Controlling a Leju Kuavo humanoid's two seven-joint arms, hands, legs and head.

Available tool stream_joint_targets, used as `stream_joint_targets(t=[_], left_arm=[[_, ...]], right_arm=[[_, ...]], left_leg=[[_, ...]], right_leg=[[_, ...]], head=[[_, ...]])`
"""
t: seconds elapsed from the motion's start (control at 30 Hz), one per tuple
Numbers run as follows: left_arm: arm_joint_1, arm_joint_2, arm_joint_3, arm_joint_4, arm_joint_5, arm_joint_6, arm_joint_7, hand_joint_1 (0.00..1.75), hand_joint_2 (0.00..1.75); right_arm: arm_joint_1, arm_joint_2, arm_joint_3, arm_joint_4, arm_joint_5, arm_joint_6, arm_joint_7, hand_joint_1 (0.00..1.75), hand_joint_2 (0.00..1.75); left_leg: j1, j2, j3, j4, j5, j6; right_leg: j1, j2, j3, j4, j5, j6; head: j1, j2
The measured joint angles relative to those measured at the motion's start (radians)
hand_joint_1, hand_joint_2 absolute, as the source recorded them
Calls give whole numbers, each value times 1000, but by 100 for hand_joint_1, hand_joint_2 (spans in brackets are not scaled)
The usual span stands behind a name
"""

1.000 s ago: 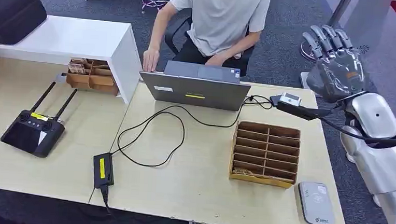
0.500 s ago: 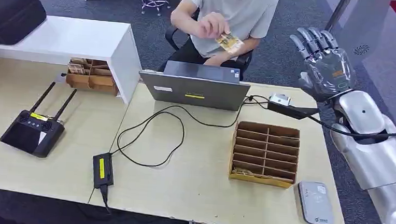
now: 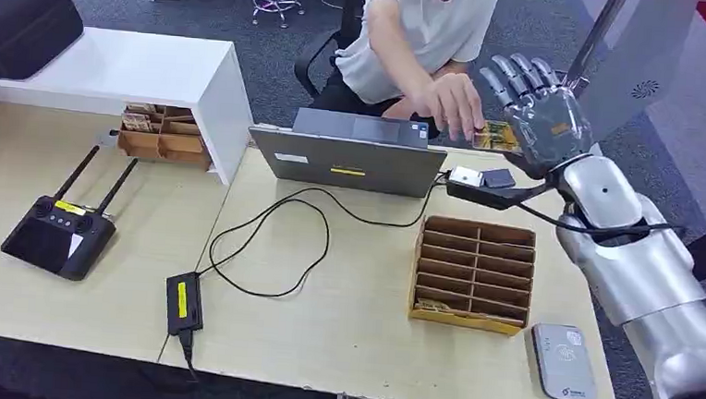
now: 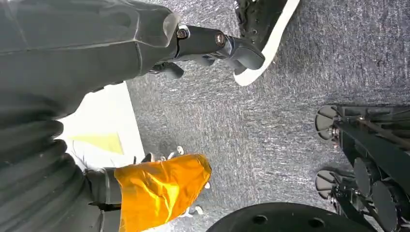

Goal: Pass the card to the sensor for recognition and then transmit it.

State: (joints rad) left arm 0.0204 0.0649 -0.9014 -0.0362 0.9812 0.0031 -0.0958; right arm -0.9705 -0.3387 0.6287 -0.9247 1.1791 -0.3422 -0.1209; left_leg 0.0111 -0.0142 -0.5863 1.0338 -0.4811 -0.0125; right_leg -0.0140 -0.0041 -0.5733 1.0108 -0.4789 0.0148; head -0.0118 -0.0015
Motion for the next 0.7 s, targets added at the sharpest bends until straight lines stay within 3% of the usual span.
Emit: stream_joint_targets(t=[0.7], left_arm=[[0, 0, -1, -1, 0, 0, 0, 0, 175]], right_arm=[[-17, 19, 25, 36, -10, -4, 3, 0, 175]], left_leg=[[0, 0, 0, 0, 0, 0]], right_leg=[[0, 0, 0, 0, 0, 0]], head=[[0, 0]])
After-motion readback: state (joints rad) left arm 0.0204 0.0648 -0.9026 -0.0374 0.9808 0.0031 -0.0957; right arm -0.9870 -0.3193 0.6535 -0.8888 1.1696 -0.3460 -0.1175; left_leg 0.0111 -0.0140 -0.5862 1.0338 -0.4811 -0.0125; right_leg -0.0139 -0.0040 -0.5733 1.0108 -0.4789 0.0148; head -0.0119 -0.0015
